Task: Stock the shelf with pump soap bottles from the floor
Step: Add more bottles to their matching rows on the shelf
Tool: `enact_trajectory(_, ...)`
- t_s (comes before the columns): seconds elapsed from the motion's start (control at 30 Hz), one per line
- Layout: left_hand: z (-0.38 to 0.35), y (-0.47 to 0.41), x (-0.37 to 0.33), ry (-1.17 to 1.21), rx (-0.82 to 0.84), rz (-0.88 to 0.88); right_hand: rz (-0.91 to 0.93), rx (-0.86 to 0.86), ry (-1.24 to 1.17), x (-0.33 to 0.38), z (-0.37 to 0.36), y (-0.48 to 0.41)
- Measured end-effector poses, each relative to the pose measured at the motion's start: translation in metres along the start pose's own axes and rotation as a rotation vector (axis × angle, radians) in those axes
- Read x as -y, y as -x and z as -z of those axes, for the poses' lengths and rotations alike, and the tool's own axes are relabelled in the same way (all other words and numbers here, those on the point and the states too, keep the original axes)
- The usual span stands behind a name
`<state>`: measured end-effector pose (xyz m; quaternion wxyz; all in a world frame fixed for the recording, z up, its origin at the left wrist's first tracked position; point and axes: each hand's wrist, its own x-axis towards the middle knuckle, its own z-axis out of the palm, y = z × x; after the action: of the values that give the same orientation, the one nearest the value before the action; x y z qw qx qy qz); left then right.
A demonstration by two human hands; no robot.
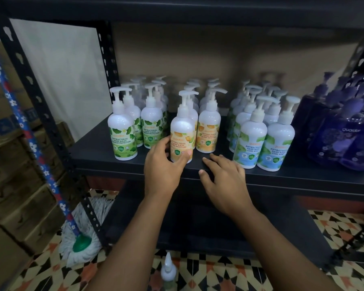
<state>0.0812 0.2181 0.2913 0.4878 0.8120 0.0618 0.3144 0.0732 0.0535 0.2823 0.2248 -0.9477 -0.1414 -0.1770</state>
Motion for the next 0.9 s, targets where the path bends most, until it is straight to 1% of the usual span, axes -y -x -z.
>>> enact_trajectory(0.2, -0.006, 0.000, 0.001, -0.010, -0.051, -0.015, 0.021, -0.017, -0.004, -0.003, -0.002, 0.000)
enact_trajectory(0.37, -0.005, 0.000, 0.003, -0.027, -0.030, -0.001, 0.031, -0.007, -0.016, -0.006, -0.002, 0.002)
enact_trajectory(0.43, -0.001, 0.005, 0.001, -0.029, -0.009, 0.006, 0.023, -0.045, -0.055, -0.004, -0.003, 0.005)
enact_trajectory(0.5, 0.007, 0.012, 0.000, -0.021, -0.005, -0.018, 0.030, -0.130, -0.142, 0.002, -0.001, 0.010)
enact_trajectory(0.57, 0.018, 0.022, 0.001, -0.023, -0.024, -0.056, 0.068, -0.200, -0.241, 0.011, 0.000, 0.019)
enact_trajectory(0.6, 0.025, 0.026, 0.002, -0.032, -0.035, -0.067, 0.087, -0.206, -0.284, 0.017, 0.000, 0.024)
enact_trajectory(0.67, 0.041, 0.036, 0.007, -0.047, -0.044, -0.064, 0.099, -0.144, -0.366, 0.028, -0.003, 0.036)
enact_trajectory(0.77, 0.062, 0.051, 0.023, -0.059, -0.028, -0.010, 0.086, 0.055, -0.424, 0.036, -0.019, 0.051)
enact_trajectory(0.83, 0.073, 0.063, 0.039, -0.077, -0.014, 0.058, 0.046, 0.186, -0.429, 0.037, -0.033, 0.060)
enact_trajectory(0.9, 0.079, 0.079, 0.060, -0.108, 0.005, 0.146, -0.036, 0.268, -0.440, 0.035, -0.049, 0.069)
